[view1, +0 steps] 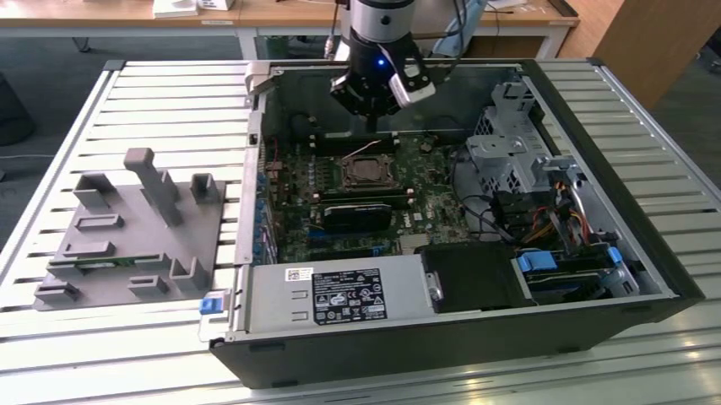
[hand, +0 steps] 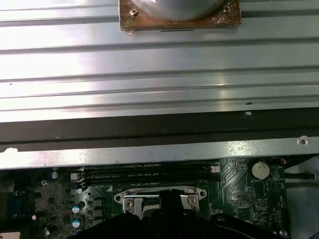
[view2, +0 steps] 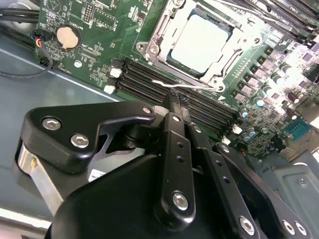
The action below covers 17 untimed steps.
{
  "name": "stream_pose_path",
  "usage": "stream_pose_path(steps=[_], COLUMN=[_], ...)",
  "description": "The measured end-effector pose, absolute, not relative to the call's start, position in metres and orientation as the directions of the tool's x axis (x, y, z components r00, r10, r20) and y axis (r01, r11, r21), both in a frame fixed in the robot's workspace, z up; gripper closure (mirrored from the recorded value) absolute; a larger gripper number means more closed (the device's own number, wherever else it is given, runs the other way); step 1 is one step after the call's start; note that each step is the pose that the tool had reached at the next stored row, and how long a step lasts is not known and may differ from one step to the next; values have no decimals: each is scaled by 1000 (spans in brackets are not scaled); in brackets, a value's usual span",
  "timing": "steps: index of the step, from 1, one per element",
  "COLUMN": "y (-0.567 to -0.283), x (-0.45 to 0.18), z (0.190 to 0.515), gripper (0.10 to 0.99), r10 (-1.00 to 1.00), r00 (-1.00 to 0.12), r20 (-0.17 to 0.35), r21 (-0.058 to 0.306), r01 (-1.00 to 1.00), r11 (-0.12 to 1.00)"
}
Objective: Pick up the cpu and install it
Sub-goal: 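Install the first cpu locking lever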
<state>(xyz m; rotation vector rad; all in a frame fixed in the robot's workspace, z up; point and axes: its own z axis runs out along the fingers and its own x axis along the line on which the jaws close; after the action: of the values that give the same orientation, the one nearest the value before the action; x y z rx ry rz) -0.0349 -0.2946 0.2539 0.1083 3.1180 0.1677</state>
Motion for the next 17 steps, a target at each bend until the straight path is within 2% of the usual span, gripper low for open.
stream_pose_path(steps=[17], y=[-293], x=[-36], z=[236], gripper=[965], r10=[65], r00=[-998], r20=[-14], r21=[107], r01=[63], r11=[992])
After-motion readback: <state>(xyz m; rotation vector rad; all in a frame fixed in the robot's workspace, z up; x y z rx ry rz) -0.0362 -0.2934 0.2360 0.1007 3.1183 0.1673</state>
